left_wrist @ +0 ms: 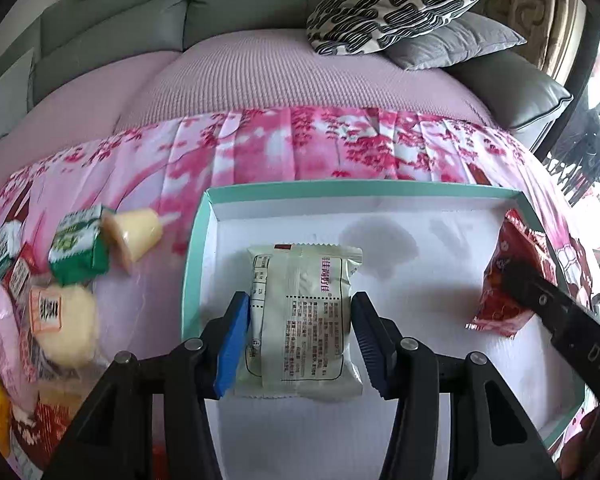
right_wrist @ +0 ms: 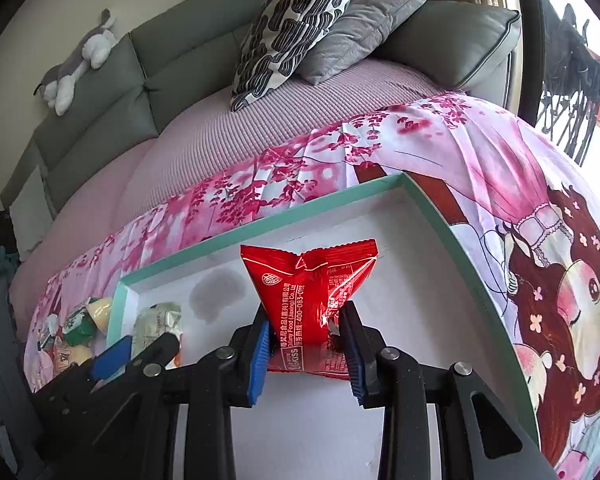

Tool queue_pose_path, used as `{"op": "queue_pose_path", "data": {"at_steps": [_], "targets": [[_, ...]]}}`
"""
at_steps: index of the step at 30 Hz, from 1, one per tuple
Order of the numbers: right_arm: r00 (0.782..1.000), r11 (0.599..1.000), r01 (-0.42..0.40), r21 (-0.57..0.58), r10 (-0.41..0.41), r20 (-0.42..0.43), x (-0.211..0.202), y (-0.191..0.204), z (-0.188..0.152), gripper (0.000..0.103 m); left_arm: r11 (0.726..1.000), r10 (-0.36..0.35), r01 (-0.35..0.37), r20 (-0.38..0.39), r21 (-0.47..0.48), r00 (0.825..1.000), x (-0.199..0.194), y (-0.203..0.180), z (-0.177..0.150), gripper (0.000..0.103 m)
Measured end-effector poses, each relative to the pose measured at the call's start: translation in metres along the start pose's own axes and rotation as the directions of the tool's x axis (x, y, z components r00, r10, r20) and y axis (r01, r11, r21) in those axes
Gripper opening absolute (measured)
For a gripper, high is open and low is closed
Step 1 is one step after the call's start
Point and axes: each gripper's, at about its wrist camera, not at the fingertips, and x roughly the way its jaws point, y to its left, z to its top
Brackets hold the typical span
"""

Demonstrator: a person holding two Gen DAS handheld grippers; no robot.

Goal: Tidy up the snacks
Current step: 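Carry both packs over the tray and open both grippers to release them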

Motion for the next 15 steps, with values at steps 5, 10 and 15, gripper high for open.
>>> {"op": "queue_pose_path", "data": {"at_steps": [5,10,15], "targets": [[1.0,1.0,-0.008,-0.01,0.008,-0.012,-0.002,0.002,0.0,0.035,0.999,-0.021,0.021,-0.016,-0.039,1.0,-0.008,0.007,-0.005,0.054],[1.0,1.0,-0.012,-0.008,0.012,-0.007,-0.009,0.001,0.001,0.064,0.999,-0.025,0.026,0.032,-0.018,0.999,-0.031,0.004,0.001,0.07],[1.0,1.0,-0.018,-0.015,0.018,0.001,-0.02,0.004,0.001,0.064,1.0,-0.002,0.003,0.028,-0.025,1.0,-0.04,0.004,0.003,0.072]]}}
